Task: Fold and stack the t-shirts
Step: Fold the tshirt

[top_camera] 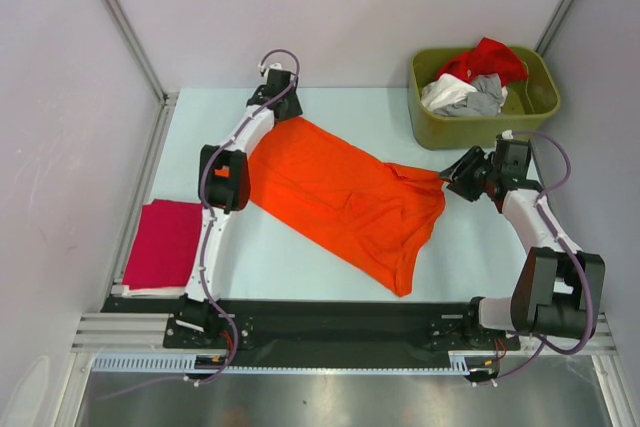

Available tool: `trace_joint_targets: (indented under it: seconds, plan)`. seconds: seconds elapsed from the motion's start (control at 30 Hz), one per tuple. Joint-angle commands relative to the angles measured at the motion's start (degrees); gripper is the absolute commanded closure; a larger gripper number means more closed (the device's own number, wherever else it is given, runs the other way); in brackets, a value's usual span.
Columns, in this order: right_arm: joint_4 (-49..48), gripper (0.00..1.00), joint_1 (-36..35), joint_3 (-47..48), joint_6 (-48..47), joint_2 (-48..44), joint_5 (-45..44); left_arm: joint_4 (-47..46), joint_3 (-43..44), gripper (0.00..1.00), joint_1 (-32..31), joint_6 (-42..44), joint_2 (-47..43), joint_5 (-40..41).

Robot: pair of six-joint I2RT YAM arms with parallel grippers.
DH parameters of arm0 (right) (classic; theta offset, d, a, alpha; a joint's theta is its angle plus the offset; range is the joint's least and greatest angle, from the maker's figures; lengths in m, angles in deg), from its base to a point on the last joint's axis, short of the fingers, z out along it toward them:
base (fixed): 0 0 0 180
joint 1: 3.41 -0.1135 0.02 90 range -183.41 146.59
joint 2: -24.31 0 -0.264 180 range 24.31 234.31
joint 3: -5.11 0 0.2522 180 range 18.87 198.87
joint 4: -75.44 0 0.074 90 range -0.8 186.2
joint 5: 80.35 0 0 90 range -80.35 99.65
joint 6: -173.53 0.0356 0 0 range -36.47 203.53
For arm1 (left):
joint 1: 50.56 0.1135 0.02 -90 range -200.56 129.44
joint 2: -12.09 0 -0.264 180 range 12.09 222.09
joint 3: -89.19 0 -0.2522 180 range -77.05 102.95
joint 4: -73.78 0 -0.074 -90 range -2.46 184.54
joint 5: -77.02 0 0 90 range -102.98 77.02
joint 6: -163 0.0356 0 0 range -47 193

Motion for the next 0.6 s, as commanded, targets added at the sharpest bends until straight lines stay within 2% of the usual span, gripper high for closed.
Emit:
trace_joint_targets:
  seconds: [0.0,0.2,0.27,0.4,0.5,0.57]
  plan:
    - [-0.6,0.50,1.4,-1.1,-0.8,-2.8,1.7,3.0,3.2,0.45,0.1,-3.8,0.1,0.8]
    - [-1.0,0.50,1.8,-1.3,-1.8,-3.0,2.4,3.4,2.2,0.43,-0.3,-7.7,0.4,-1.7]
    - [-1.0,0.50,1.2,-1.1,-2.2,-2.5,2.2,-0.9,-1.7,0.42,-0.6,-6.5,-2.5,-1.0]
    - [0.1,0.50,-0.6,0.0,-2.4,-0.4,1.6,-1.7,-1.4,0.37,0.1,-4.9,-5.8,-0.8]
    - [3.8,0.49,-2.2,1.8,-2.8,1.4,-0.8,-1.5,-2.1,0.33,1.4,-3.4,-9.7,-2.8]
    - [8.8,0.43,-3.4,3.2,-3.6,2.8,-2.7,-0.2,-3.9,0.29,2.0,-1.7,-12.5,-3.1]
